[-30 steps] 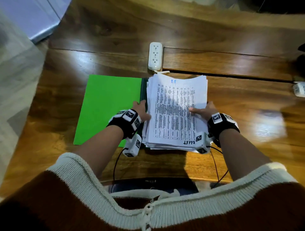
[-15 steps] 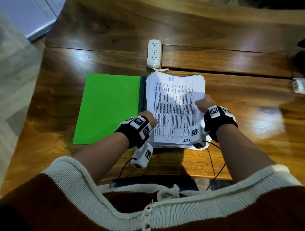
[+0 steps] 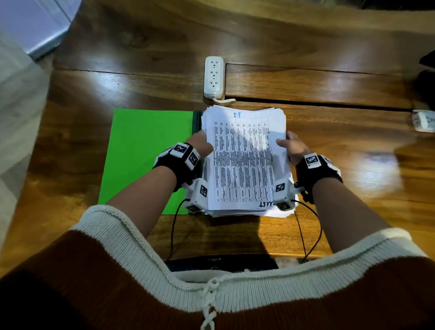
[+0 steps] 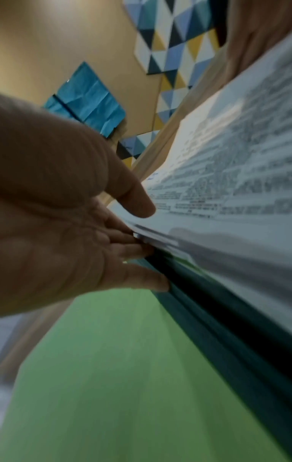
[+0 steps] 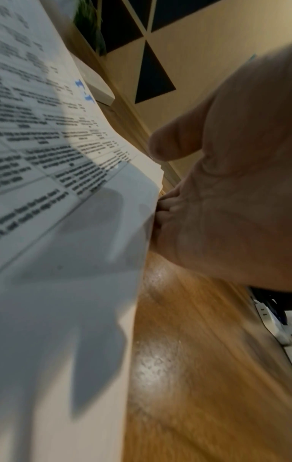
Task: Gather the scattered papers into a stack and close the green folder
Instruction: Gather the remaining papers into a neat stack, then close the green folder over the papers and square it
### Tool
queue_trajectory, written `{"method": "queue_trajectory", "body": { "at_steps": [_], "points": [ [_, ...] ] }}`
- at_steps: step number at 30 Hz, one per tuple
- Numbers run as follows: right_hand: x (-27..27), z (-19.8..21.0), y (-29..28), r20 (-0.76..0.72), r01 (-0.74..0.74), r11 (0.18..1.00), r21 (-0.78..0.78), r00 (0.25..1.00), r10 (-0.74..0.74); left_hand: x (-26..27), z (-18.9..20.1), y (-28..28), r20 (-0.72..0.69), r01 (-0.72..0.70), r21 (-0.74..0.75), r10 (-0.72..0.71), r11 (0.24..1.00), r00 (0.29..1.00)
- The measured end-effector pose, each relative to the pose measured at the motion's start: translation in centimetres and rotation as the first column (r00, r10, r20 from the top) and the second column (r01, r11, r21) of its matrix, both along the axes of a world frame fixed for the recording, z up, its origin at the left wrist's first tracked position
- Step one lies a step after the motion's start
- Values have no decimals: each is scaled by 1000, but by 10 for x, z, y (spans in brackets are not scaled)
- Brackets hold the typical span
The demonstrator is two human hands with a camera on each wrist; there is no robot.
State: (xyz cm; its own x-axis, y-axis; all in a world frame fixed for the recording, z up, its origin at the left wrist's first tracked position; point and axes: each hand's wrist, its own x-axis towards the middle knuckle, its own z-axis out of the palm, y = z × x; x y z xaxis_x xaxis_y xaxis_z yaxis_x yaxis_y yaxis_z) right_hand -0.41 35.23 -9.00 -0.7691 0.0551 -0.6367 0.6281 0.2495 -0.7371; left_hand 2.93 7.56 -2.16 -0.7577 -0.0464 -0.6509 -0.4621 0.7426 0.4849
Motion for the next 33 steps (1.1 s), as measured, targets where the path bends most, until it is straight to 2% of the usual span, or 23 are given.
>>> {"method": "queue_trajectory", "body": {
  "at_steps": [2, 6, 10, 13, 15, 16, 17, 18, 20, 22, 24, 26, 27, 29, 33],
  "points": [
    [-9, -27, 12, -17, -14, 1000, -22, 1000, 14, -2, -3, -2, -10, 34, 22, -33, 999, 999],
    [3, 9, -10, -26, -38, 998, 49, 999, 39, -6, -8, -6, -5, 84, 68, -84, 994, 996],
    [5, 21, -22, -10, -86, 991, 105, 996, 88, -9, -13, -7, 3, 86, 65, -86, 994, 996],
    [-1, 4, -11, -28, -109, 993, 47, 994, 110, -9, -16, -8, 9, 47, 60, -48, 997, 999],
    [-6, -11, 0, -26, -85, 996, -12, 996, 85, -8, -17, -11, -47, 1, 45, 1, 999, 999],
    [-6, -13, 3, -20, -92, 995, -27, 996, 91, -7, -16, -13, -86, -40, 39, 43, 998, 995],
    [1, 2, -3, -14, -76, 997, -31, 997, 75, -6, -17, -17, -109, -95, 38, 98, 995, 989],
    [7, 16, -11, 4, -59, 998, -35, 998, 59, -5, -17, -21, -79, -143, 34, 145, 989, 986],
    [11, 17, -11, 31, -89, 996, -6, 996, 89, 4, -15, -27, 79, -167, 73, 161, 983, 984],
    [1, -27, 11, 47, -156, 986, -50, 986, 158, 13, -16, -27, 204, -136, 158, 103, 978, 974],
    [0, -39, 17, 89, -154, 986, -69, 983, 160, 20, -19, -24, 211, -53, 141, 22, 989, 977],
    [3, -28, 10, 104, -97, 995, -30, 990, 100, 19, -24, -20, 174, 59, 57, -68, 997, 982],
    [10, -9, -2, 95, -83, 997, -5, 992, 83, 19, -27, -19, 161, 96, 28, -99, 995, 982],
    [20, 19, -19, 63, -123, 992, 26, 991, 121, 19, -31, -19, 142, 127, -6, -125, 992, 982],
    [21, 22, -26, 47, -113, 991, 71, 993, 109, 18, -40, -22, 143, 141, -24, -136, 990, 980]
  ]
}}
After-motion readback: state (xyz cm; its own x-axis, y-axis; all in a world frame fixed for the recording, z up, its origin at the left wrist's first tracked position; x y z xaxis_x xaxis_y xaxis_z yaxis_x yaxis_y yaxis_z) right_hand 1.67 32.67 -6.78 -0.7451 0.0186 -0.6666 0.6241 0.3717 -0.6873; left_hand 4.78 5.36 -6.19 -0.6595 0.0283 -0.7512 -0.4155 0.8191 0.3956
